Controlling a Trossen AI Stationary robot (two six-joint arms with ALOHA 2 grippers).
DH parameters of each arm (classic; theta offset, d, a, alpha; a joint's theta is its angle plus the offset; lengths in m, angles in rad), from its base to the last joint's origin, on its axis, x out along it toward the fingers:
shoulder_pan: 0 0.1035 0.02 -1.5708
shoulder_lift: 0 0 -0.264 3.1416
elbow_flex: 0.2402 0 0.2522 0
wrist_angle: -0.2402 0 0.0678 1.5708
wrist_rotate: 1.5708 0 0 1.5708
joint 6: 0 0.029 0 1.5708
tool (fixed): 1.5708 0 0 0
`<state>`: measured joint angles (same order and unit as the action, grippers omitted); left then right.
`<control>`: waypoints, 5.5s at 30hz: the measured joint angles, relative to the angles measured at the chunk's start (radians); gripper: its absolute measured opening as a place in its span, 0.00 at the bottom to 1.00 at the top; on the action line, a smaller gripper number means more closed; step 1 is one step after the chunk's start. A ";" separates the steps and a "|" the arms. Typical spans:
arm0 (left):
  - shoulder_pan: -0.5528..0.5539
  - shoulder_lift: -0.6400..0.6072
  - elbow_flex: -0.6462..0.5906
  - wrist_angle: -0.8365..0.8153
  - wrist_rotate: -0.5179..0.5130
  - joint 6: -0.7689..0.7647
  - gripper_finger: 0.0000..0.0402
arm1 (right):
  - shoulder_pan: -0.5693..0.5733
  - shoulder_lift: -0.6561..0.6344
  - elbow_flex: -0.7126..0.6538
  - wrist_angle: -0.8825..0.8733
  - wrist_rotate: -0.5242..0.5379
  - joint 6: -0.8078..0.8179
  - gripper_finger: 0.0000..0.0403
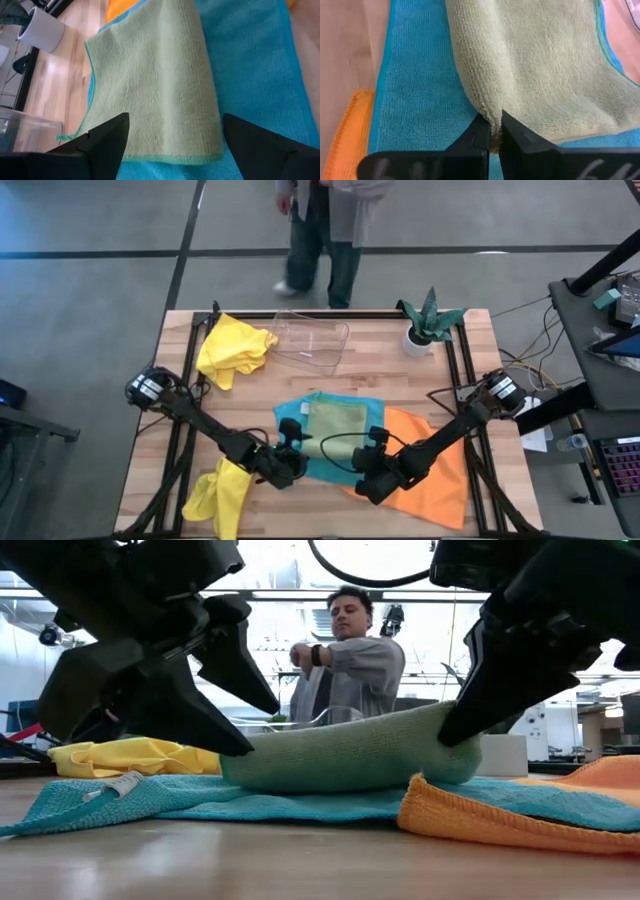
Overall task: Fold microfiber towels
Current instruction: Fold the green towel
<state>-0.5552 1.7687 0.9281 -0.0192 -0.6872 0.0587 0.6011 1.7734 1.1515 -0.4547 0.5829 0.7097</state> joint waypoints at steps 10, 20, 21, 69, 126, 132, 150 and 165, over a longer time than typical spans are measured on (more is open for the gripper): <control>-0.002 0.037 -0.001 0.039 0.038 0.004 0.75 | -0.005 -0.039 0.000 0.013 0.001 -0.003 0.02; -0.004 0.093 0.004 0.058 -0.135 0.001 0.73 | -0.004 -0.044 0.000 0.012 -0.009 0.009 0.02; -0.004 0.093 0.004 0.058 -0.135 0.001 0.72 | -0.004 -0.044 0.000 0.011 -0.009 0.011 0.02; 0.038 0.027 0.055 0.054 0.125 -0.107 0.00 | 0.115 0.115 0.047 0.011 0.260 -0.251 0.59; 0.299 -0.069 0.080 -0.280 0.650 -0.143 0.00 | -0.051 0.116 0.196 -0.363 0.128 -0.028 0.02; 0.337 -0.060 0.078 -0.257 0.660 -0.104 0.00 | -0.077 0.115 0.148 -0.320 0.109 -0.048 0.02; 0.359 0.000 0.078 -0.264 0.618 -0.086 0.10 | -0.118 0.125 0.108 -0.291 0.058 -0.056 0.02; 0.355 -0.098 0.076 -0.316 0.392 -0.078 0.43 | -0.117 0.126 0.094 -0.277 0.099 -0.029 0.12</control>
<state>-0.2002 1.6703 1.0046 -0.3354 -0.2956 -0.0196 0.4839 1.8992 1.2453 -0.7312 0.6815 0.6806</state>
